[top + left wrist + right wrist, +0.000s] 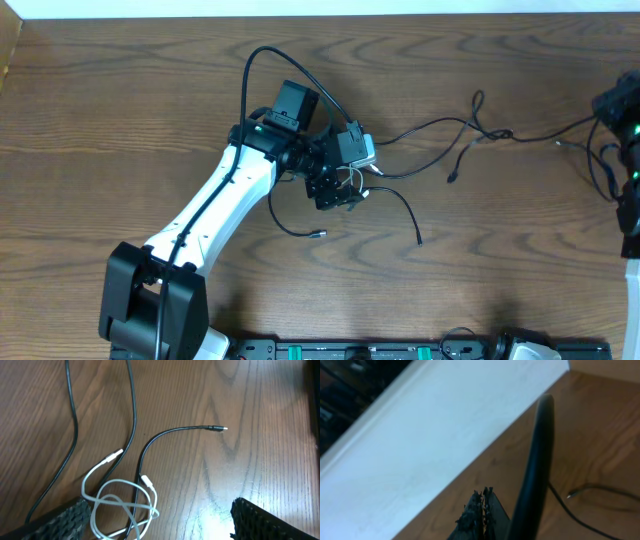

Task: Untangle cables

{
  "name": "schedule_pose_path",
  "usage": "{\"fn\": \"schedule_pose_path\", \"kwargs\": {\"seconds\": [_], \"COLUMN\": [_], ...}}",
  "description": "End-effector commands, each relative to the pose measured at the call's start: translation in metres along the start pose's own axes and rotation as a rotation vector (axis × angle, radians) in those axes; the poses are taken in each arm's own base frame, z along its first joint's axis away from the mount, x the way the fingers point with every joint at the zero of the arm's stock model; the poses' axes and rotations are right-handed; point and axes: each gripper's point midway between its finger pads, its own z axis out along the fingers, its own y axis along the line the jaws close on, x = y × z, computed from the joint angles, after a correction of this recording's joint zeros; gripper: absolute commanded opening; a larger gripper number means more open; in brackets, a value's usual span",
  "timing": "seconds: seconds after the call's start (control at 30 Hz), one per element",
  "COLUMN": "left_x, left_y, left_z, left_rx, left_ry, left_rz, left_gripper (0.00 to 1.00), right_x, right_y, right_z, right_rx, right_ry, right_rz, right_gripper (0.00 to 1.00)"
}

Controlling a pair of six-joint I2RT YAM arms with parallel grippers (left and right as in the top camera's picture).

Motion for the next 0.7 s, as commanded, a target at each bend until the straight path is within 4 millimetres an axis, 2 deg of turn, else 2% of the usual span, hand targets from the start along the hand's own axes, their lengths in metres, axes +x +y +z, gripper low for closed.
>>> {"fn": "schedule_pose_path", "kwargs": {"seconds": [0.0,0.1,0.23,0.47,0.6,0.67], "left_x": [-0.001,0.004,0.013,0.013,0.022,0.037], "left_y": [-0.002,-0.001,0.000,-0.006,0.007,0.021], "left_z": [0.010,0.023,0.051,0.095,0.118,0.130], "left_rx": [0.022,0.044,0.081,0.124,0.059,-0.006], "left_ry": [0.002,0.016,0.037,0.033,0.081,0.145], "left_rz": [0.010,0.005,0.003,0.064,0.037,0.006], "left_gripper": [0.91,0.91,0.91,0.91,0.91,0.92], "right_x": [-0.025,-0.035,-0.043,-0.036,-0.027,-0.023], "right_y": [0.001,-0.009,-0.025,-0.039,-0.046,-0.048], "right_z": [0.001,0.005,0.009,0.017,0.023,0.025], "right_rx": [0.028,0.076,0.122,0.167,0.191,0.199], "right_ry": [-0.073,-0.103,-0.120,-0.078,-0.039,-0.025], "right_rz": [-0.042,-0.054,-0.052,-0.082,-0.084,-0.084], "right_gripper": [0.01,0.01,0.01,0.01,0.01,0.01]}}
